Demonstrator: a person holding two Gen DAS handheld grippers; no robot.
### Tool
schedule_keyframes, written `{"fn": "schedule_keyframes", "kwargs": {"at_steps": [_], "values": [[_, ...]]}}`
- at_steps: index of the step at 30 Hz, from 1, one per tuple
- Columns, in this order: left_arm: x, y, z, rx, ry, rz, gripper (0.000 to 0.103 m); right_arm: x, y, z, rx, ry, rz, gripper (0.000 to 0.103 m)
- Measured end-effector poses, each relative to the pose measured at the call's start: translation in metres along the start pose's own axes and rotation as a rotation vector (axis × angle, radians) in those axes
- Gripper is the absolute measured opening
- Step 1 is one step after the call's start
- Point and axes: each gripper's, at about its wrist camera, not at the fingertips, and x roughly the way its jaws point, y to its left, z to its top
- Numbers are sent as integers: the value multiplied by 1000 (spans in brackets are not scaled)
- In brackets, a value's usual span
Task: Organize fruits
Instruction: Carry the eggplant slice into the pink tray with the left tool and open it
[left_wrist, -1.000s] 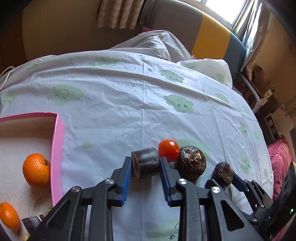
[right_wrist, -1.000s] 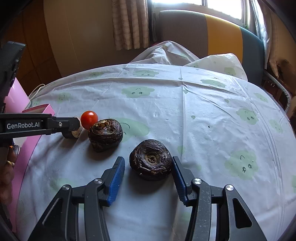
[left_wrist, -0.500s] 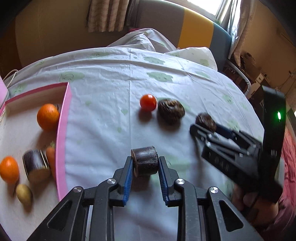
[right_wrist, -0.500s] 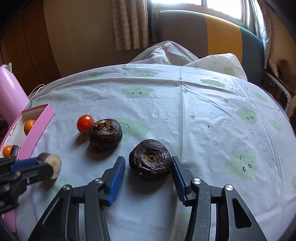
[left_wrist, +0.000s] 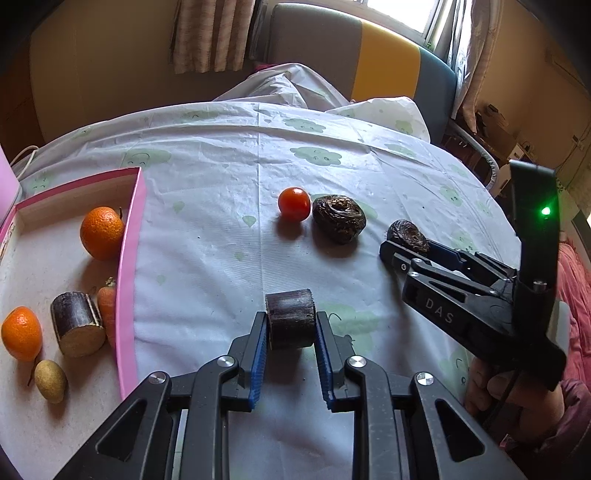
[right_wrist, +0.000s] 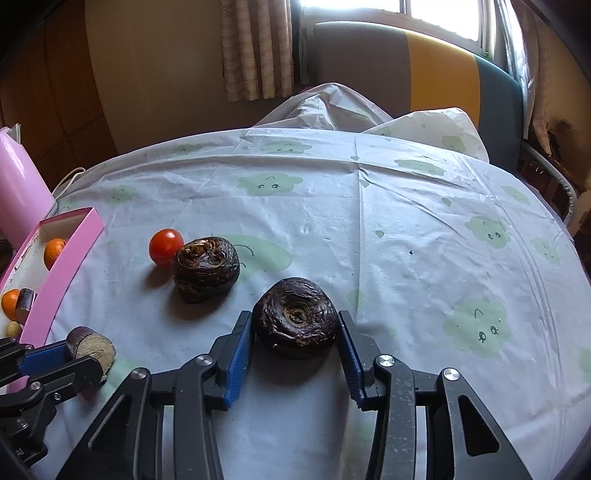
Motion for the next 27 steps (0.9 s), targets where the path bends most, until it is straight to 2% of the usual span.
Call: {"fn": "schedule_keyframes", "kwargs": {"at_steps": [12, 27], "values": [[-66, 21, 6, -24, -128, 34, 24, 0, 1, -1, -12, 0, -11, 45], [-87, 77, -7, -137, -148, 96, 24, -1, 6, -1, -33, 2, -34, 45]]}}
